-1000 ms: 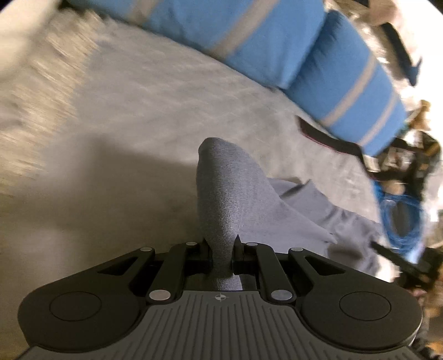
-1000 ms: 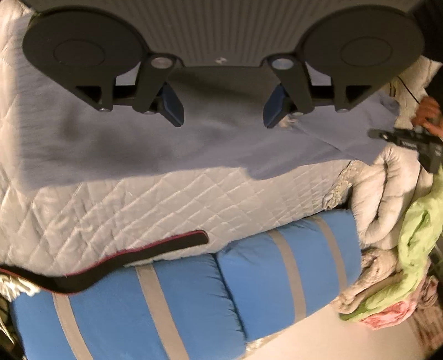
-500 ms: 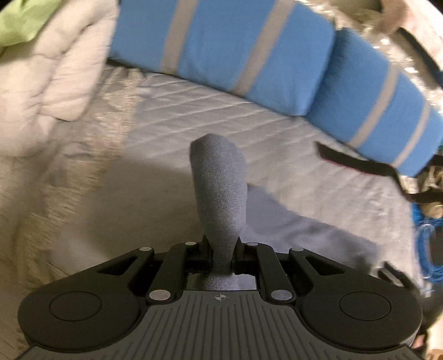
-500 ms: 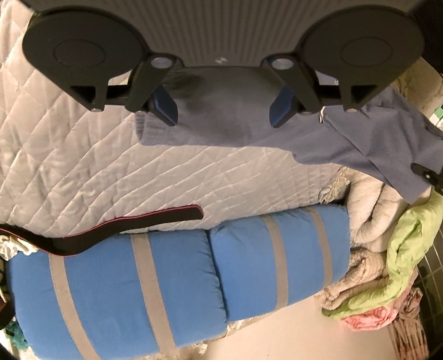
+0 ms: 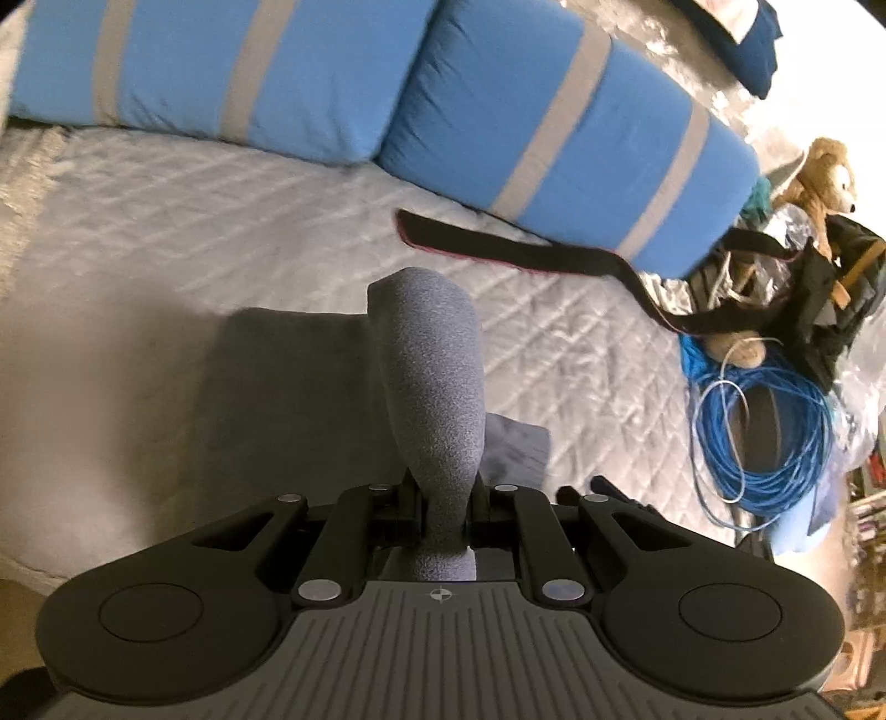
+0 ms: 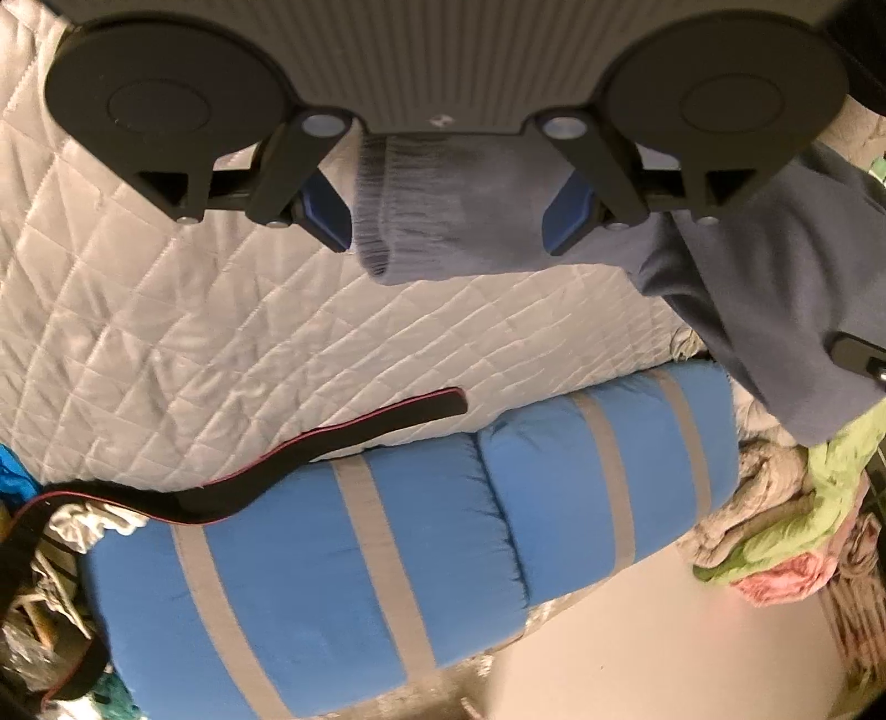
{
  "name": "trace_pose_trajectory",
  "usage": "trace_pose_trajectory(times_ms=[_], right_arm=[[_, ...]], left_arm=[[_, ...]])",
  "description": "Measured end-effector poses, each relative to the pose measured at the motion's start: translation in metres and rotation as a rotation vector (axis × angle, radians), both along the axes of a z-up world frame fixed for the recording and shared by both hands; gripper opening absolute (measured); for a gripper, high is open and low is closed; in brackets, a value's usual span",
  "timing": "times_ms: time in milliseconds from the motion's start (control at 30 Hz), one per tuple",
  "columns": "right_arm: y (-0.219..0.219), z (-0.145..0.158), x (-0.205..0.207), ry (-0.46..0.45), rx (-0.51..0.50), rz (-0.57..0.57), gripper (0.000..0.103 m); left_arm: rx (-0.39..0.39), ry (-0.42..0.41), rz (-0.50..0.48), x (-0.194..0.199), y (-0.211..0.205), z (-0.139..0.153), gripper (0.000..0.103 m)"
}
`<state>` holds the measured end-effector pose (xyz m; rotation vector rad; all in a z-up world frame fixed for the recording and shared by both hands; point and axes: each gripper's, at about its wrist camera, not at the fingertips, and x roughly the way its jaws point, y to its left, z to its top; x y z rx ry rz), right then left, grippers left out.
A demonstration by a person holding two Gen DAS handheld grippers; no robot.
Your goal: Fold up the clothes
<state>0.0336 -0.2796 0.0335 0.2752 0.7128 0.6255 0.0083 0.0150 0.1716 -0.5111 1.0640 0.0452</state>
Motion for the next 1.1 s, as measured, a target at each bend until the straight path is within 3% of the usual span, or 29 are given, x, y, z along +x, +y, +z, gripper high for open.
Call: trace_pose_trajectory(times_ms=[300, 367, 433, 500, 567, 633, 767, 967, 1100], right_arm=[[-0.017, -0.006, 0.006, 0.004, 0.008, -0.054, 0.086], [-0.018, -0.008, 0.008, 0.004, 0.001, -0.060, 0.086], [-0.021, -0.010, 0.010, 0.011, 0.003, -0.064, 0.086], [-0.025, -0.014, 0.013, 0.028, 0.014, -0.065, 0.086], [-0.029, -0.017, 0.017, 0.051, 0.030, -0.069, 0.086], [-0.032, -0.021, 0.020, 0.068, 0.037, -0.075, 0.086], [-0.034, -0.024, 0.022, 0.074, 0.039, -0.071, 0.086], [-0.018, -0.021, 0.017, 0.014, -0.008, -0.006, 0.082], [0.002, -0.016, 0.007, -0.101, -0.088, 0.038, 0.079]], left_arm=[[-0.044, 0.072, -0.033, 0.046, -0.037, -0.051, 0.012], [-0.061, 0.087, -0.041, 0.055, -0.043, -0.064, 0.016], [-0.114, 0.094, -0.054, 0.065, -0.049, -0.077, 0.027], [-0.182, 0.083, -0.093, 0.073, -0.053, -0.085, 0.030], [-0.198, 0.059, -0.139, 0.078, -0.058, -0.085, 0.038], [-0.183, 0.027, -0.163, 0.081, -0.058, -0.083, 0.051], [-0.137, -0.031, -0.156, 0.083, -0.046, -0.081, 0.062], [0.009, -0.092, -0.131, 0.083, -0.015, -0.089, 0.063], [0.083, -0.130, -0.089, 0.072, 0.014, -0.097, 0.063]])
